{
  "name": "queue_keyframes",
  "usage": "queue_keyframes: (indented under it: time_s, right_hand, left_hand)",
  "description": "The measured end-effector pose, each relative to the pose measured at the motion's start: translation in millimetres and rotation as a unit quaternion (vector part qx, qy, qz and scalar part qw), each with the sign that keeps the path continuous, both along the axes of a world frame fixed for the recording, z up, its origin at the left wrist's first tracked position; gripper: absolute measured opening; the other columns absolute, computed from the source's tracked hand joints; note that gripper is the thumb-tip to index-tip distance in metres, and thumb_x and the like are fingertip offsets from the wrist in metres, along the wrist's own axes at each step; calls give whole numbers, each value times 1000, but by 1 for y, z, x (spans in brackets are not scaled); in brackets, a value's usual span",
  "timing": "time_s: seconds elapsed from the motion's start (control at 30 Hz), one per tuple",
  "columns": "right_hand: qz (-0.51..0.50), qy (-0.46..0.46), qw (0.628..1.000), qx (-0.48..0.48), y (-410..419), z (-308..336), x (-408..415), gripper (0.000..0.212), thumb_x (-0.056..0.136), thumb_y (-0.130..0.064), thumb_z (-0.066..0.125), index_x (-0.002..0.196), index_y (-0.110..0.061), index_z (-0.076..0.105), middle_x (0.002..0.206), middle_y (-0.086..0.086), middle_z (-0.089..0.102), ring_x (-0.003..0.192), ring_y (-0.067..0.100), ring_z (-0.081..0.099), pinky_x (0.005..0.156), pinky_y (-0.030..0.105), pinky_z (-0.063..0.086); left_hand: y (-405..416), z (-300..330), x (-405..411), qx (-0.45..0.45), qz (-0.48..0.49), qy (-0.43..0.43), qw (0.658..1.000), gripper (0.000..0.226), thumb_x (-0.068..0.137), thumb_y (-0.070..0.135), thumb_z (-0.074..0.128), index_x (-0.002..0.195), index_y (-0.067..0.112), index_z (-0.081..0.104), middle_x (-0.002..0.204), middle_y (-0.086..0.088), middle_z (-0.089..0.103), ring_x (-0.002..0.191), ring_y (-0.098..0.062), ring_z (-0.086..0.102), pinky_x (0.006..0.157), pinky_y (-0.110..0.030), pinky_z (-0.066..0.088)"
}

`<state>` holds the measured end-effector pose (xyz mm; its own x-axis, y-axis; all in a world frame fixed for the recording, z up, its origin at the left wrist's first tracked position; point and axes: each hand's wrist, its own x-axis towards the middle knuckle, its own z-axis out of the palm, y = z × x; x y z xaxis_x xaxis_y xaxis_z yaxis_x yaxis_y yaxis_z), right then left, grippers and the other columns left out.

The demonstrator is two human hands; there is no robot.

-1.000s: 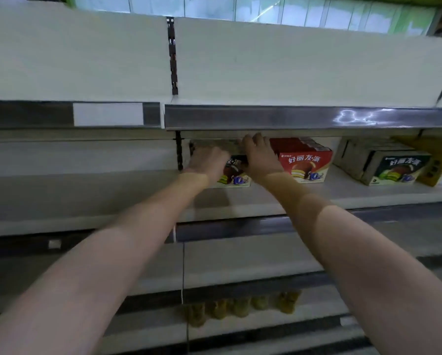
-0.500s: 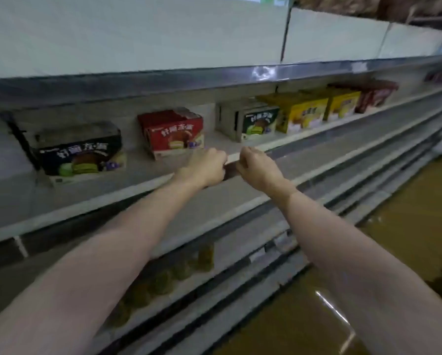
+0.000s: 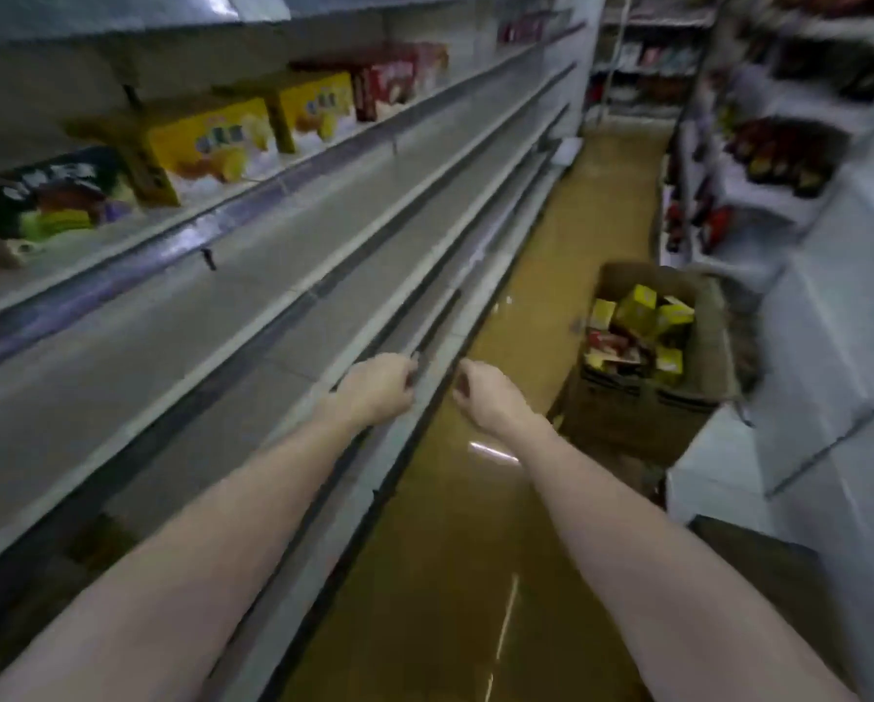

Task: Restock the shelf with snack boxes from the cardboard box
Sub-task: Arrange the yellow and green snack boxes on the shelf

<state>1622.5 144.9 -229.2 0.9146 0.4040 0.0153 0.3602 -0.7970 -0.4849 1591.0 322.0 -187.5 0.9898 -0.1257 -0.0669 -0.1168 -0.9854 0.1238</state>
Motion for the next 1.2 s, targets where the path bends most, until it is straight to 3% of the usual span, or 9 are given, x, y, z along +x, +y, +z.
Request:
queue_keyframes:
  time_s: [0.07,0.17,0.3,0.6,0.7,0.77,0.9,1.0,1.2]
  right_hand:
    - [-38,4,999,-32,-45,-15,9,20,96,-29,54,109,-14,55,105,8,58,96,29,57,77,39,50]
    - [-103,12,994,-35,-101,-34,19,12,93,-28,55,96,-17,51,99,7,56,97,30,57,80,43,52]
    - [-185,47,982,-12,-157,-51,37,13,93,-26,58,102,-17,56,103,3,57,99,24,56,83,37,50]
    - [-270,77,960,-9,-221,-80,116,6,93,-22,58,93,-22,53,98,-2,49,90,20,52,76,32,42]
    - [-301,101,948,-21,-234,-89,151,7,92,-23,59,93,-22,52,98,-2,47,91,20,52,77,33,43]
    - [-310,121,942,-28,-239,-95,173,8,92,-22,60,93,-22,52,99,-2,46,93,21,53,77,32,42]
    - [-359,146,922,-26,-254,-108,214,8,94,-21,58,96,-20,50,105,0,46,96,21,53,78,35,44]
    - [-388,150,909,-28,-264,-117,233,9,94,-20,58,98,-19,51,106,0,45,93,19,48,78,33,40]
    - [-421,145,895,-5,-285,-133,276,9,93,-20,61,98,-18,54,104,0,48,94,23,54,86,38,49]
  left_hand:
    - [-43,-23,20,-52,-8,4,999,11,91,22,53,80,24,54,89,-1,62,84,-23,62,68,-33,50]
    - [-100,-44,42,-102,-19,6,995,10,94,21,54,95,19,64,94,1,66,84,-20,62,65,-30,46]
    - [-157,-67,74,-192,-25,43,980,7,91,18,59,94,18,66,94,-3,69,85,-18,64,76,-33,56]
    - [-238,-114,187,-357,14,79,931,8,91,11,61,97,10,66,84,-4,64,75,-19,61,62,-26,49]
    - [-253,-127,239,-405,17,119,906,10,90,4,59,99,9,62,83,-8,60,67,-16,53,50,-16,42]
    - [-256,-134,270,-418,16,140,898,11,88,5,61,94,14,60,79,-4,60,67,-17,55,52,-18,45]
    - [-263,-164,330,-397,-18,166,903,12,79,14,63,87,23,63,79,-3,68,82,-29,67,75,-38,55]
    - [-276,-164,358,-373,-56,181,908,12,87,6,61,89,18,60,80,-1,62,81,-25,63,76,-38,53]
    - [-298,-170,403,-318,-93,225,916,17,92,8,59,108,11,61,96,-7,63,88,-22,62,79,-36,54]
